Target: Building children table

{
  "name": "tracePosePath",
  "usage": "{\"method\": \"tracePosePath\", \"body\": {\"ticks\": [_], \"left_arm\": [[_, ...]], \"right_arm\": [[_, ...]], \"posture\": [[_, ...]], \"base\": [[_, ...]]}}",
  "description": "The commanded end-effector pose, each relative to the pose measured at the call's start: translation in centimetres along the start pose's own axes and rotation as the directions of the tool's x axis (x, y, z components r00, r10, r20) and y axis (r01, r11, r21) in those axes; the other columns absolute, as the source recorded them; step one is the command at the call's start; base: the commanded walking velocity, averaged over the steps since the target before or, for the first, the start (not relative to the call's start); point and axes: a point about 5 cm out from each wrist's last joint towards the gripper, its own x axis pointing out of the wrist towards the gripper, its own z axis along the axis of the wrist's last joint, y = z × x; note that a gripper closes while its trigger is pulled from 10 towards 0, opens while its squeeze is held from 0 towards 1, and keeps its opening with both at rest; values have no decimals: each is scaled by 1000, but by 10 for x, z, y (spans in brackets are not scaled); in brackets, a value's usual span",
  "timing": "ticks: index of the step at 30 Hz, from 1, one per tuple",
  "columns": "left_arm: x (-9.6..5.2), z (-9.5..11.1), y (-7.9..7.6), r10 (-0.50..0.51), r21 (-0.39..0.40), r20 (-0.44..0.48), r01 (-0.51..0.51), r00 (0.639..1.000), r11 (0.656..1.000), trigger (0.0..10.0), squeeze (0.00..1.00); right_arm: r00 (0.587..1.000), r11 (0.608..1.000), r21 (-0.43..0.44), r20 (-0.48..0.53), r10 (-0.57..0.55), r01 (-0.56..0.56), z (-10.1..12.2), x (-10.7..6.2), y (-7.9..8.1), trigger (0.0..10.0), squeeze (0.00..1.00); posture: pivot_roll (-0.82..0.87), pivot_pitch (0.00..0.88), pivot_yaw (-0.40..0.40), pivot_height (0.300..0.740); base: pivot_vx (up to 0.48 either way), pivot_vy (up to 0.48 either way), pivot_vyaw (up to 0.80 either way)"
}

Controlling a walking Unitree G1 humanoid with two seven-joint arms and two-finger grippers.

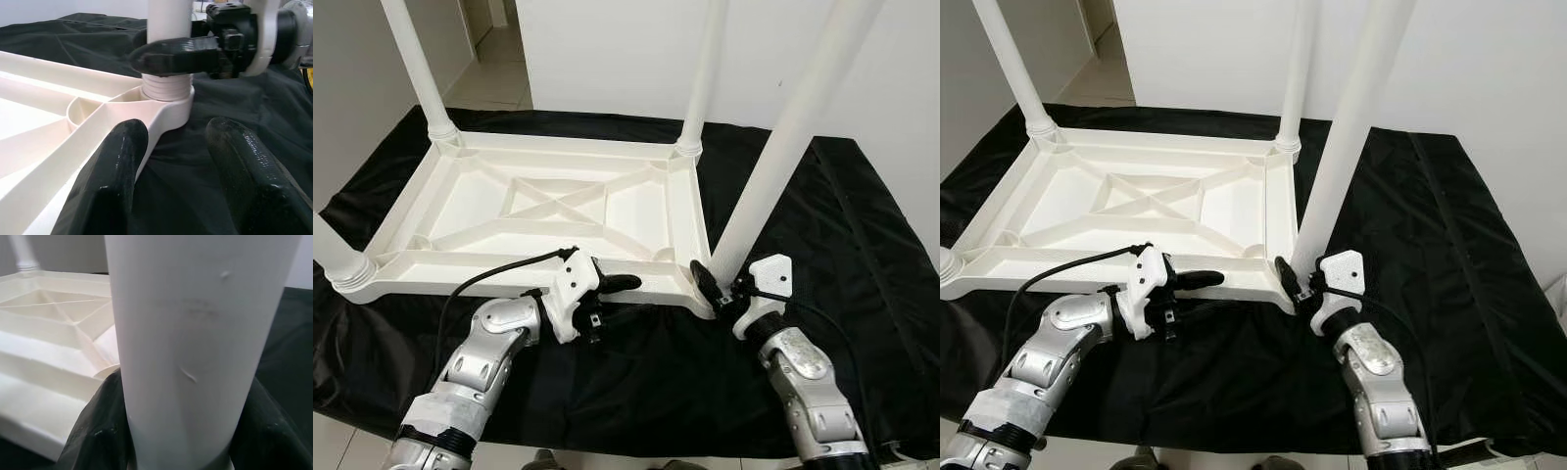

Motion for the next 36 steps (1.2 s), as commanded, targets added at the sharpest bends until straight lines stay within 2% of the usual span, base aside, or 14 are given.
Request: {"method": "tracePosePath", "body": {"ticks": [1, 4, 6, 7, 9, 14, 17, 20, 21, 26, 27, 29, 30, 36], "left_arm": [[1, 2, -2, -47, 11, -1, 47, 999, 999, 10000, 0], [1, 2, -2, -47, 10, -2, 47, 999, 999, 10000, 0], [0, 2, -2, -46, 6, 0, 46, 999, 999, 10000, 0], [0, 2, -2, -46, 6, 0, 46, 999, 999, 10000, 0], [1, 3, -2, -47, 2, 4, 47, 999, 999, 10000, 0], [1, 4, -1, -41, 4, 6, 41, 999, 999, 10000, 0], [1, 4, 2, -37, 1, 9, 37, 999, 999, 10000, 0], [1, 5, 3, -33, 5, 9, 33, 999, 999, 10000, 0], [1, 5, 3, -34, 5, 10, 34, 999, 999, 10000, 0], [2, 5, 4, -37, 7, 12, 37, 999, 999, 10000, 0], [3, 6, 4, -39, 4, 15, 39, 999, 999, 10000, 0], [4, 6, 3, -41, 6, 17, 41, 999, 999, 10000, 0], [4, 6, 3, -46, 7, 17, 46, 999, 999, 10000, 0], [7, 7, 4, -53, 6, 25, 53, 998, 999, 10000, 0]], "right_arm": [[996, 997, -15, -35, -81, 81, -4, -2, -5, 0, 0], [990, 990, -6, -39, -139, 139, -4, -1, -1, 0, 0], [970, 970, 37, -48, -239, 241, -5, 3, 9, 0, 0], [970, 970, 37, -48, -239, 241, -5, 3, 9, 0, 0], [945, 943, 73, -54, -321, 325, -6, 6, 24, 0, 0], [940, 936, 95, -74, -333, 339, -11, 9, 36, 0, 0], [943, 941, 81, -63, -325, 330, -12, 14, 42, 0, 0], [940, 940, 50, -47, -337, 339, -10, 15, 42, 0, 0], [943, 942, 49, -31, -331, 333, -8, 14, 41, 10000, 0], [956, 955, 69, 28, -291, 288, 2, 7, 38, 10000, 0], [973, 973, 72, 52, -224, 220, 3, 1, 37, 10000, 0], [981, 981, 75, 53, -185, 181, 2, -2, 36, 10000, 0], [985, 985, 70, 59, -163, 159, 2, -4, 33, 10000, 1000], [993, 996, 28, 87, -84, 82, 5, -9, 17, 10000, 1000]], "posture": [[-6, 32, -22, 740], [-10, 36, -21, 740], [-14, 39, -22, 740], [-14, 39, -22, 740], [-16, 37, -24, 740], [-15, 35, -21, 740], [-16, 27, -19, 740], [-13, 27, -24, 740], [-14, 26, -24, 740], [-19, 17, -19, 740], [-20, 16, -18, 740], [-20, 16, -18, 740], [-30, 12, -11, 740], [-29, 8, -11, 740]], "base": [[0, 0, 0], [0, 0, 0], [0, 0, 0], [0, 0, 0], [0, 0, 0], [0, 0, 0], [0, 0, 0], [0, 0, 0], [0, 0, 0], [0, 0, 0], [0, 0, 0], [0, 0, 0], [0, 0, 0], [0, 0, 0]]}}
